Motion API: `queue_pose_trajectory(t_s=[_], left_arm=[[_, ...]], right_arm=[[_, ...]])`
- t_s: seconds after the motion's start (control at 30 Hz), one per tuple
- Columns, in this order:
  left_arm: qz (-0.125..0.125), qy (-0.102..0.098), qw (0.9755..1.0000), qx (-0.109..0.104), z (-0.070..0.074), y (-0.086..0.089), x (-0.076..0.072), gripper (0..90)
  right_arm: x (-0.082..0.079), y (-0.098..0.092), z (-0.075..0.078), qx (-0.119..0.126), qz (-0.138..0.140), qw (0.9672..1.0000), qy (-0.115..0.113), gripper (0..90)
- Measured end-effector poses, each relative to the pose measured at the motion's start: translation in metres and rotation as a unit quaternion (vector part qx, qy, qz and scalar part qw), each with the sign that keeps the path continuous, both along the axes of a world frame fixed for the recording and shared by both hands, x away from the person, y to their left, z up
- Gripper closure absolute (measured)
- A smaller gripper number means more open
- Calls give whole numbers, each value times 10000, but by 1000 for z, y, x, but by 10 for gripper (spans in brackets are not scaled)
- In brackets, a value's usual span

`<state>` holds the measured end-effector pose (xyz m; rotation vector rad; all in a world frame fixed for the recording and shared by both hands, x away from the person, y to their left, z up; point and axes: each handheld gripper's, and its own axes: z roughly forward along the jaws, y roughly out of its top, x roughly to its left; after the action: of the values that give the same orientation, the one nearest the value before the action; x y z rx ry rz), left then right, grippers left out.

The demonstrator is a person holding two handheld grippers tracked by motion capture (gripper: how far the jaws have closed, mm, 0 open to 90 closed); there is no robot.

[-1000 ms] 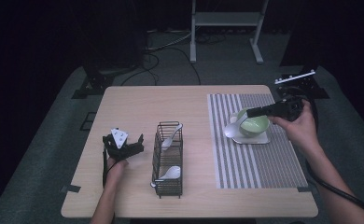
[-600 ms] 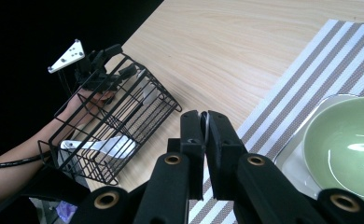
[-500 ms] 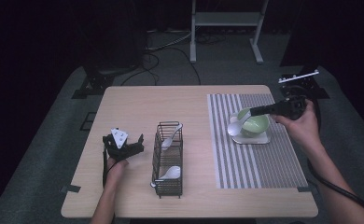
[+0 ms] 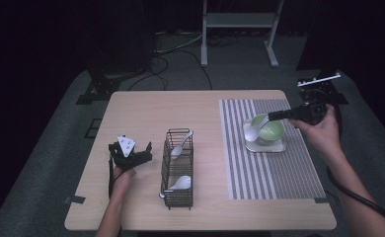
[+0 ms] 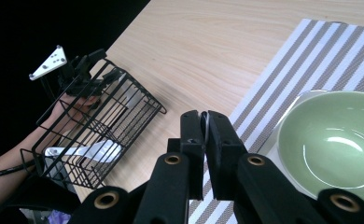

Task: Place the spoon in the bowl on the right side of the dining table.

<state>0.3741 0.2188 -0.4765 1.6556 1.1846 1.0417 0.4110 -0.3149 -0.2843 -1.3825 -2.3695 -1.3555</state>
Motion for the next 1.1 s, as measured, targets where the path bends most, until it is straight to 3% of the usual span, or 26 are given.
queue_pose_trajectory(t_s=[1.1], left_arm=[[5, -18, 10000, -26, 0, 0, 0, 11]], right_arm=[[11, -33, -5, -108, -607, 9981, 51, 855]])
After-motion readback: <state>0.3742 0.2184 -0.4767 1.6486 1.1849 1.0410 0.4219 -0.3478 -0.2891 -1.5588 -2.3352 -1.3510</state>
